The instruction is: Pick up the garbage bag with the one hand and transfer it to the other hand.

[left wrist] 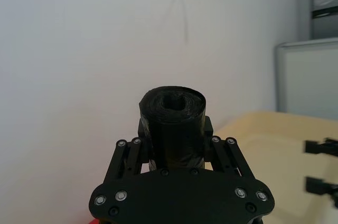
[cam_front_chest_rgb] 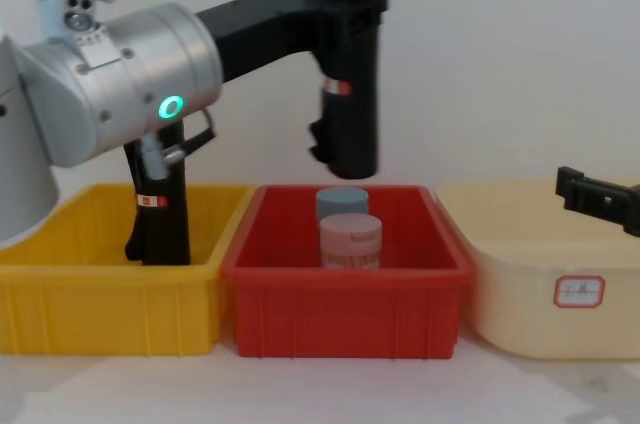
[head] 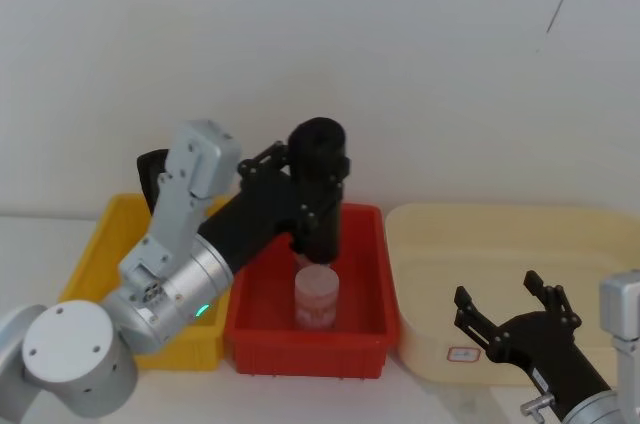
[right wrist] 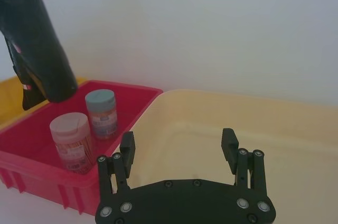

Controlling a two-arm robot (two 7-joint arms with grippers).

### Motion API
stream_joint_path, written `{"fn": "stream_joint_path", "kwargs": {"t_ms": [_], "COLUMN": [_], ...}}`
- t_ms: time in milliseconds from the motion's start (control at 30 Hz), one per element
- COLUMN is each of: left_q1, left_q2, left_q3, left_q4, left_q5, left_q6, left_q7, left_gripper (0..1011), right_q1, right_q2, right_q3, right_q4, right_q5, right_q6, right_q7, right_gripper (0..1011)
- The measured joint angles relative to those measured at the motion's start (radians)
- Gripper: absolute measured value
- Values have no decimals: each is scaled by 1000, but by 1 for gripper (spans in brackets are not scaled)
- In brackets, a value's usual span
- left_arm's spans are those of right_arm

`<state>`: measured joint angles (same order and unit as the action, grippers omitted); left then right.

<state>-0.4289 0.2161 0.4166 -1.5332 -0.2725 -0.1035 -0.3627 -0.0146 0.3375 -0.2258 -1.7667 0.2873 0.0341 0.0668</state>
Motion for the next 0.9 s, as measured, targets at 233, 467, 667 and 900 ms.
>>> {"fn": "stream_joint_path", "kwargs": {"t_ms": [233,467,667,900], "left_q1": [-30,-62,-76,-71], "left_q2": [-28,-61,-81,-91], "left_q3": [29,55,67,67], "left_q4": [32,77,104,110], "left_q5": [-52,-113,-153,-177], "left_q6": [-11,-19,-22,-25], "left_q7": [-76,-152,-187,-183], "left_gripper": [523,523,523,523], "right_q1": [0,0,0,0], "right_q2": [0,0,0,0], "right_q3": [0,0,0,0], "right_q4": [0,0,0,0], "right_q5": [0,0,0,0], "right_q6": [0,0,0,0], "right_q7": [0,0,0,0], "right_gripper": [1000,1000,1000,1000]}}
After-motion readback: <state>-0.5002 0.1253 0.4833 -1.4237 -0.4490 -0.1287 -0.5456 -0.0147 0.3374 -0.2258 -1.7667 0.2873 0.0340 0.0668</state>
